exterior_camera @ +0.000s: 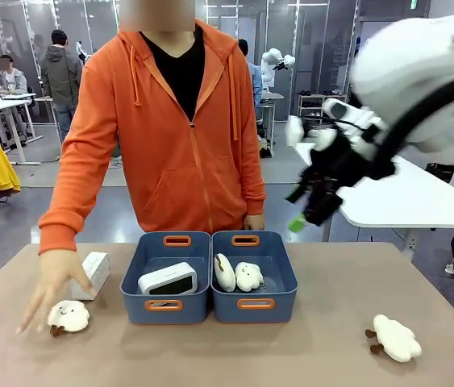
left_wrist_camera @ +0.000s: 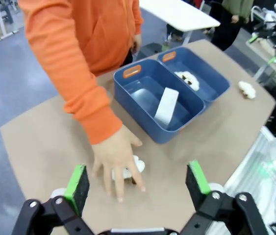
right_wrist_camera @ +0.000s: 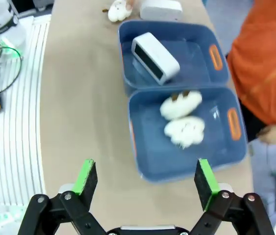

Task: Sort the digital clocks into the basket.
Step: Pick up the Digital clock from the table and place it into the empty Plastic storage basket.

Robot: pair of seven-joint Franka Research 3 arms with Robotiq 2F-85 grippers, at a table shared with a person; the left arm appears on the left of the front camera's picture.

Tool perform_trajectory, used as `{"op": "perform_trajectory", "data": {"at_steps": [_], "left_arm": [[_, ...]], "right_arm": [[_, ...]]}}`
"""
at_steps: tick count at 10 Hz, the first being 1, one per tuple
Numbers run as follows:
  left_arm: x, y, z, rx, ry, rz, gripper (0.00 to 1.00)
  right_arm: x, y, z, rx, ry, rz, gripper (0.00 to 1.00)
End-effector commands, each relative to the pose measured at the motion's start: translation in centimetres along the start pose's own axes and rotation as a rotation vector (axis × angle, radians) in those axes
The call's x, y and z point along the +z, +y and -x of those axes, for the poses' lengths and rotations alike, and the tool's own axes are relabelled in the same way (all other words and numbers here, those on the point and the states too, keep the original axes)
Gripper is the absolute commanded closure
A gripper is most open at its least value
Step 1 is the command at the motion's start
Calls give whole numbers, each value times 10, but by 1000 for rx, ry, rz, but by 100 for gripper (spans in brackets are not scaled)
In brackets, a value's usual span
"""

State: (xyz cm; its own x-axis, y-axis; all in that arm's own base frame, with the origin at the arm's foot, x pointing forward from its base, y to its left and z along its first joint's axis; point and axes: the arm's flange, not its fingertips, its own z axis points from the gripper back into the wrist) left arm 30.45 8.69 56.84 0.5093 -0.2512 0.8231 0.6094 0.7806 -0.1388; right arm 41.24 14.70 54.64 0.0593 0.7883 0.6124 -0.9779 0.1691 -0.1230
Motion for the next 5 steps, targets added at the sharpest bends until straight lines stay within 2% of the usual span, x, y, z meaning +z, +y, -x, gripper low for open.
{"op": "perform_trajectory", "data": {"at_steps": [1, 2, 4, 5], "left_arm": [[0, 1, 1, -17, 9, 8, 0], [0, 1, 1, -17, 9, 8, 0], [0, 1, 1, -17, 9, 8, 0], [0, 1, 1, -17, 9, 8, 0]], "right_arm": [[29, 18, 44, -196, -22, 47, 0], [54, 22, 86, -393, 17, 71, 0], [92, 37, 152, -592, -121, 110, 0], [103, 47, 174, -649, -174, 32, 0]]}}
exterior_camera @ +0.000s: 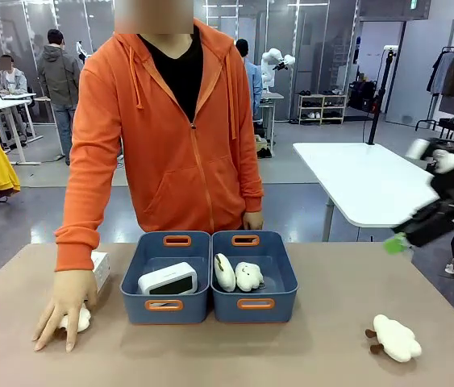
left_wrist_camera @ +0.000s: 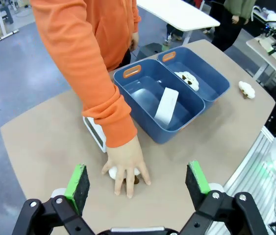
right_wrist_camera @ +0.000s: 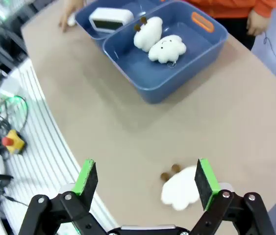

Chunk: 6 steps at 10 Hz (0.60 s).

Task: Sort the digital clocks into the basket.
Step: Pick up the Digital clock from the table and place it into the empty Plastic storage basket.

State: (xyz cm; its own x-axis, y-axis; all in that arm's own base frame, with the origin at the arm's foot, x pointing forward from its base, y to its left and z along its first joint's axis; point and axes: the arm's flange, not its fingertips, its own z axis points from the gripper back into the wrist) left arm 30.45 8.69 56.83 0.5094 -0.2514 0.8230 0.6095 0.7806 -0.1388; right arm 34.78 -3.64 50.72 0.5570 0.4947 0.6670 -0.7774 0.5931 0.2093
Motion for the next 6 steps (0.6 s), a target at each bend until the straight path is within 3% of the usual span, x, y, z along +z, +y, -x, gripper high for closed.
{"op": "perform_trajectory", "data": {"at_steps": [1, 3, 4, 6], "left_arm": [[1, 1, 1, -17, 9, 8, 0], [1, 1, 1, -17, 9, 8, 0], [1, 1, 1, -17, 9, 8, 0], [1, 1, 1, -17, 9, 8, 0]], "right_arm": [[26, 1, 27, -152, -99, -128, 0], [37, -6, 42, -207, -76, -13, 0], [31, -9, 42, -137, -77, -90, 0], [31, -9, 42, -137, -77, -90, 0]]}}
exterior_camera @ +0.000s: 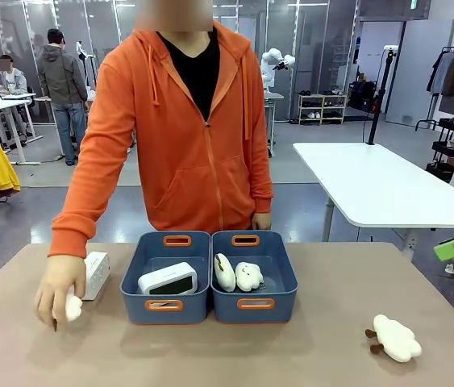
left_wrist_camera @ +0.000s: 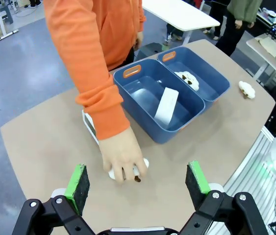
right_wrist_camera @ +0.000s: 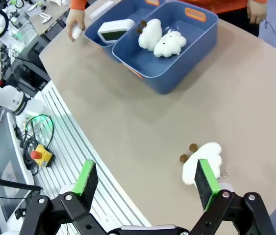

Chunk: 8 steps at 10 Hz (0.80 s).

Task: Sort the digital clocks into the basket.
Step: Pick up the Digital clock from the table and place it into the empty Plastic storage basket.

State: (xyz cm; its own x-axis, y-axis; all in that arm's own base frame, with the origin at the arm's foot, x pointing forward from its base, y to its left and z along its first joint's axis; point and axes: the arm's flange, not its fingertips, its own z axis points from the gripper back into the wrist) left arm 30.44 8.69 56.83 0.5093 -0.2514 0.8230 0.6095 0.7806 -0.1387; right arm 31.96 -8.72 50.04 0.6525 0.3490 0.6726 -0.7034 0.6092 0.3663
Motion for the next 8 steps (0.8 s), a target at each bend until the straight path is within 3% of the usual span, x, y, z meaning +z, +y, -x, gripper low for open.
{"op": "perform_trajectory", "data": {"at_steps": [1, 8], "left_arm": [[1, 1, 1, -17, 9, 8, 0], [1, 1, 1, -17, 9, 8, 0]], "right_arm": [[-5, 1, -3, 20, 0, -15, 0], [-5, 1, -3, 20, 0, -15, 0]]}}
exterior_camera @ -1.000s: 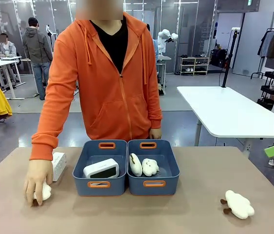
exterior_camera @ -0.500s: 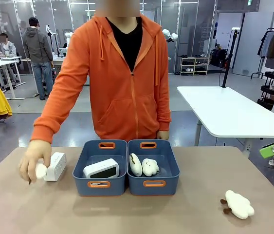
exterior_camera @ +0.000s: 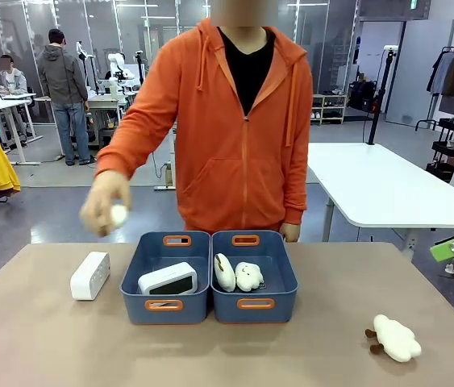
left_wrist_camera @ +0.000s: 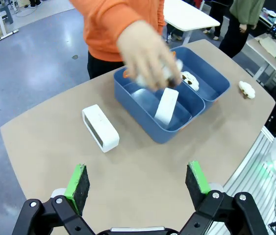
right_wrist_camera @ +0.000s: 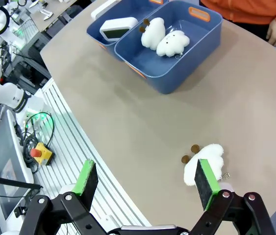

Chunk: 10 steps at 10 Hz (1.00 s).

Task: Sort the digital clocks into the basket.
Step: Pick up the Digital clock from the table and place it into the empty Plastic storage basket.

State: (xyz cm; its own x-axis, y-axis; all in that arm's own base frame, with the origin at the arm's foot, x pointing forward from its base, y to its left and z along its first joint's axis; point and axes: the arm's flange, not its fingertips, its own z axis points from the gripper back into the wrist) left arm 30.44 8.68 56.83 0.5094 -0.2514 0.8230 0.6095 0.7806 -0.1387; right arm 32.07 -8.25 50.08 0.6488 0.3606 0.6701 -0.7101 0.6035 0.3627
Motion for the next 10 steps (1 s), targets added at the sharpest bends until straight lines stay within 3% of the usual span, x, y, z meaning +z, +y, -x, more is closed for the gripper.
{"op": "perform_trajectory", "data": {"at_steps": [1, 3, 4, 6, 7, 8, 9, 10], "left_arm": [[1, 1, 1, -17, 9, 8, 0], [0, 0, 0, 0, 0, 0, 0], [-10, -13, -16, 90, 95, 4, 0], [-58, -24, -43, 183, 349, -197, 0], [-83, -28, -49, 265, 503, -245, 0], [-103, -37, -49, 260, 587, -280, 0], [-122, -46, -51, 252, 622, -342, 0], [-136, -48, -51, 262, 582, -438, 0]], "right_arm": [[-2, -1, 0, 12, -8, -12, 0], [-2, -1, 0, 12, -8, -12, 0], [-2, -1, 0, 12, -8, -12, 0], [-2, -1, 0, 12, -8, -12, 0], [-2, -1, 0, 12, -8, -12, 0], [-2, -1, 0, 12, -8, -12, 0], [-2, -1, 0, 12, -8, -12, 0], [-2, -1, 0, 12, -8, -12, 0]]}}
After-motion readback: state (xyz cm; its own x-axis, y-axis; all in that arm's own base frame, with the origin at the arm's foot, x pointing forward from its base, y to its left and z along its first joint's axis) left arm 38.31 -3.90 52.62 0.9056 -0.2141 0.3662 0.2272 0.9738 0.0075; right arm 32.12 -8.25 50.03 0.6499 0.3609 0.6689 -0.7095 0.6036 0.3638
